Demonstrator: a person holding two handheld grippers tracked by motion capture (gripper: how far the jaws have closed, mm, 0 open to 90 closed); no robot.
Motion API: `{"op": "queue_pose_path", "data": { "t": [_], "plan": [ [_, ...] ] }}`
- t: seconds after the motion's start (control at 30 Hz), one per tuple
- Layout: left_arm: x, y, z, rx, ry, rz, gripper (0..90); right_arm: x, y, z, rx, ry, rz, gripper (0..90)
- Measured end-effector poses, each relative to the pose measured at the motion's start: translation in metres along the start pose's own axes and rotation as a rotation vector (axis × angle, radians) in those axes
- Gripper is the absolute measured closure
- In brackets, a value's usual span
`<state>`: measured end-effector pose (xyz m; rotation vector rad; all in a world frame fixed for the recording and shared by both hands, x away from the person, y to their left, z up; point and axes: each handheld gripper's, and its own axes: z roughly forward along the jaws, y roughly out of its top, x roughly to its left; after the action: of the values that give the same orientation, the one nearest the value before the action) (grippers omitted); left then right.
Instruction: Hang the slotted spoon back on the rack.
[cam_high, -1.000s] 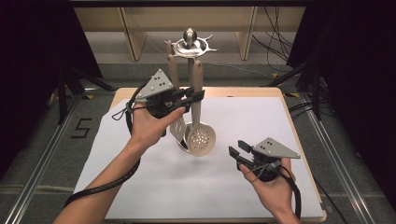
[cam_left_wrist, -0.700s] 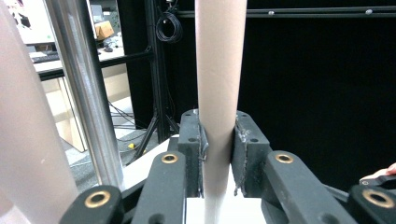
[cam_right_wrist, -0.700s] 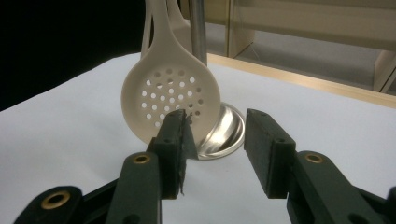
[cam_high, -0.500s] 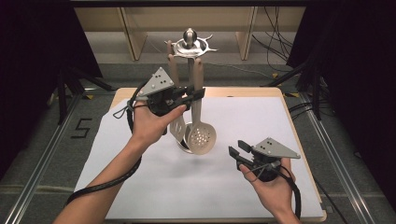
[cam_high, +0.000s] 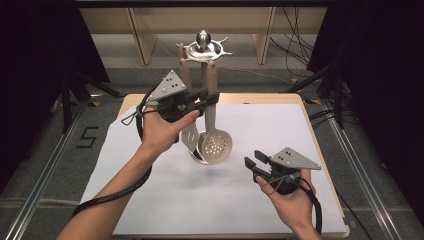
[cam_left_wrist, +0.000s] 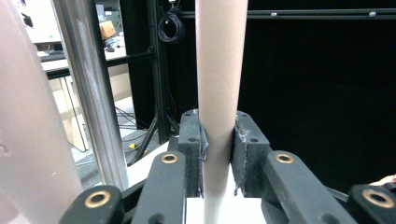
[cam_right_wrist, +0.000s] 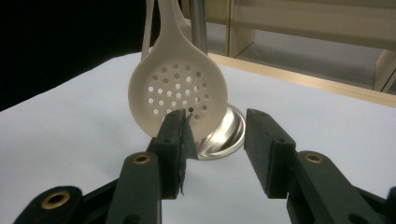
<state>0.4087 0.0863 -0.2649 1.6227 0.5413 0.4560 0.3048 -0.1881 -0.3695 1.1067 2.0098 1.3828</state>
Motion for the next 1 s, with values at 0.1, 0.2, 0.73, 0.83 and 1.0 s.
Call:
{"op": "queue_pose_path", "data": {
  "t": [0.1,0.2,0.73,0.83,1.0],
  "plan": [
    [0.0010,-0.0004,-0.0001,0.000,-0.001,0.003,75.1,0.0006,0.0004,-0.0002,0.004,0.000,0.008,59.7],
    [0.0016,-0.0007,0.0001,0.001,0.000,0.004,75.1,0.0009,0.0000,0.0004,0.001,0.001,0.010,59.7],
    [0.0036,-0.0032,0.0002,-0.003,-0.002,-0.006,75.0,0.0019,-0.0006,-0.0009,0.014,-0.014,0.023,59.7],
    [0.0040,-0.0037,-0.0003,-0.004,-0.005,-0.006,75.0,-0.0016,-0.0001,-0.0003,0.005,-0.014,-0.027,59.7],
    [0.0048,-0.0042,-0.0007,-0.007,-0.007,-0.009,75.0,0.0019,-0.0006,-0.0013,0.023,-0.011,0.024,59.7]
  ]
}}
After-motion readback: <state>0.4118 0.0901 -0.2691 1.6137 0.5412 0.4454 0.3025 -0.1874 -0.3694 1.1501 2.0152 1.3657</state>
